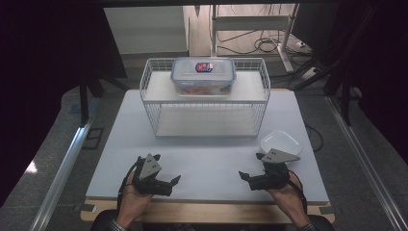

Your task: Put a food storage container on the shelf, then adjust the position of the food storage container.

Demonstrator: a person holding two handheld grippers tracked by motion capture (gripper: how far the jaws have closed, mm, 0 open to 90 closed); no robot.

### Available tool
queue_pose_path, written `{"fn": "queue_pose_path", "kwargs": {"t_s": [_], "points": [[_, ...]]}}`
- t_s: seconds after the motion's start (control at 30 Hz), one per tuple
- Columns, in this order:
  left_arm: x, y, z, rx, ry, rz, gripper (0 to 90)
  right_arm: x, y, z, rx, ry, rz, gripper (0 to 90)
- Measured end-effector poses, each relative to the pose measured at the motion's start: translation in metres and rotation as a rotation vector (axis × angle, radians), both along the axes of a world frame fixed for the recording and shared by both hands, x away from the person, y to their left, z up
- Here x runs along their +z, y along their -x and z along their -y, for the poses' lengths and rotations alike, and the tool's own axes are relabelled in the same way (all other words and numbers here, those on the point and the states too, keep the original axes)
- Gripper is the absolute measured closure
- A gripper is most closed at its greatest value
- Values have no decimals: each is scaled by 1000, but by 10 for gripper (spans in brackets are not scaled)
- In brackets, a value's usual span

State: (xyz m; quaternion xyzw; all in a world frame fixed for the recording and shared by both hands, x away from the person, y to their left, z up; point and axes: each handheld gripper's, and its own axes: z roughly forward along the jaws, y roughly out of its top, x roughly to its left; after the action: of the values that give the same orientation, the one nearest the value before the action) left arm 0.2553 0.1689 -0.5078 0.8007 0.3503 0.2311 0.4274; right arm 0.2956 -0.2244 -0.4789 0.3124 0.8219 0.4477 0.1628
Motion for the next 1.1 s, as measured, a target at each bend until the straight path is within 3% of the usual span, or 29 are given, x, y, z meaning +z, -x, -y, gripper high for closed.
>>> {"fn": "queue_pose_path", "kwargs": {"t_s": [0.4,0.47,0.53,0.57,0.63,0.7,0.73,0.77,0.87,0.9,1.1], "points": [[0,-1,-2,6,10,-5,1,1,-4,1,-43,24,-31,23],[0,-1,-2,11,14,-11,1,5,-5,2,-51,13,-69,17],[-1,-2,-3,12,15,-15,1,6,-5,2,-56,13,-75,25],[-1,-2,-3,13,16,-17,1,11,-5,4,-74,31,-65,84],[-1,-2,-3,14,17,-18,1,13,-6,5,-78,35,-63,100],[-1,-3,-3,16,18,-18,1,21,-10,15,-115,25,-64,206],[-1,-3,-3,16,17,-19,1,21,-10,15,-115,25,-64,206],[-1,-3,-3,16,16,-19,2,24,-13,21,-144,31,-50,271],[-1,-3,-3,16,14,-22,2,25,-17,27,-164,32,-41,328],[-2,-3,-3,16,15,-23,3,26,-23,37,-189,38,-40,408],[-2,-4,-3,18,12,-29,4,24,-34,55,-229,47,-60,566]]}}
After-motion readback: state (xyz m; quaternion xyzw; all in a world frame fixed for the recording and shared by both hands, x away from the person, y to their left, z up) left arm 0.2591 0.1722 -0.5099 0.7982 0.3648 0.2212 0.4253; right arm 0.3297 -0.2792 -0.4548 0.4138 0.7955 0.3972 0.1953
